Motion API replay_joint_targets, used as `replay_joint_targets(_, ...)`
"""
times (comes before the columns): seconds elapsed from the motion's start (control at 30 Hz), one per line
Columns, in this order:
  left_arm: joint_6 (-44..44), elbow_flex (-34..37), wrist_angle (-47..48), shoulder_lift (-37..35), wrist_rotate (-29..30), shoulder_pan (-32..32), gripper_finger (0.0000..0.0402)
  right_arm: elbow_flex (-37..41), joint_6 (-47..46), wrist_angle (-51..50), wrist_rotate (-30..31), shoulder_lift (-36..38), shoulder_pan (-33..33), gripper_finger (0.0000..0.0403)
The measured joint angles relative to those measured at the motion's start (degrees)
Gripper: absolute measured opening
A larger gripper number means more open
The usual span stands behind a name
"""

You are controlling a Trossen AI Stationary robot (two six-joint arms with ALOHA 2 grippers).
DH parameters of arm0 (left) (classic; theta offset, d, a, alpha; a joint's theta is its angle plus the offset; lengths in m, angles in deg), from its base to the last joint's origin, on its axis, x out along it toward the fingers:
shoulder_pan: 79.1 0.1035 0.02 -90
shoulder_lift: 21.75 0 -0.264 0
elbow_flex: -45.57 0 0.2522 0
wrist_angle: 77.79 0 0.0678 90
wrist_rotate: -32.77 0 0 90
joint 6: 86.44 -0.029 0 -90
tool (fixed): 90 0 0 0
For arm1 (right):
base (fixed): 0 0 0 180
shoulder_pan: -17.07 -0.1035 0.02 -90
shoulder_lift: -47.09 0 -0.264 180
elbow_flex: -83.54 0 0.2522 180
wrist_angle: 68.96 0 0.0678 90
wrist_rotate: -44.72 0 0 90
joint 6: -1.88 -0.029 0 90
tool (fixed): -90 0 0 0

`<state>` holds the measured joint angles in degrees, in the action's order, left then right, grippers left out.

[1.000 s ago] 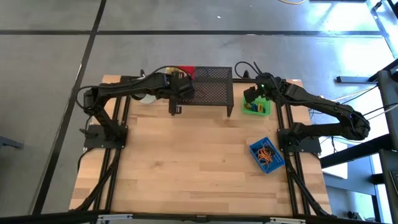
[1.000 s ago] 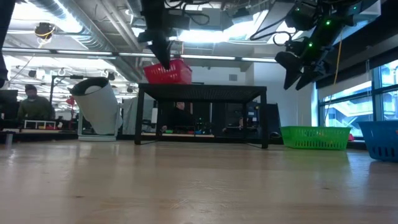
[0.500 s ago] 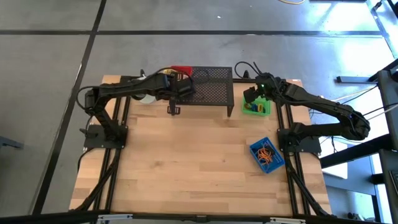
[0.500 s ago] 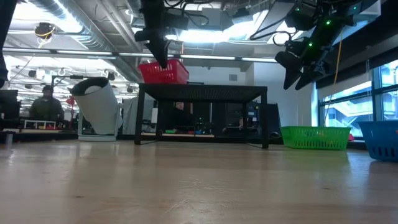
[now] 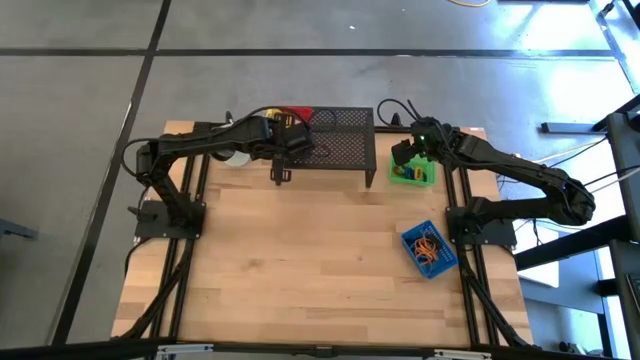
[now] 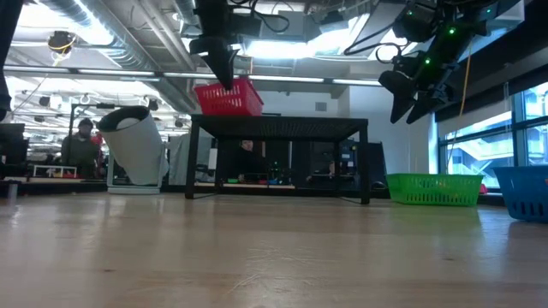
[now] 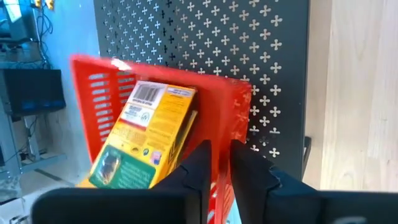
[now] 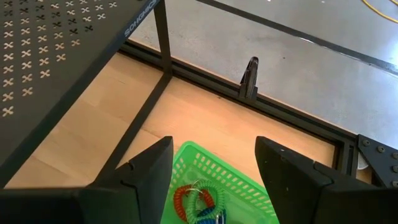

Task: Pick & Place Office Desk Supplies
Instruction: Put the red bin on the shelf

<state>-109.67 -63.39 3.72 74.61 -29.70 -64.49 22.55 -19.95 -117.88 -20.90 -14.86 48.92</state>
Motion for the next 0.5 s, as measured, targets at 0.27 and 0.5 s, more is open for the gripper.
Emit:
replay_joint_targets(0.27, 0.0, 0.0, -0.03, -0.02, 0.52, -0.01, 0.0083, 0.0, 0.17, -0.02, 0.0, 0.0, 0.0, 0.0229)
replay_joint_targets(0.5, 0.0, -2.63, -0.01, -0.07, 3.12, -1.47, 0.011, 0.0, 1.38, -0.01, -0.43, 0.0, 0.01, 0.0229)
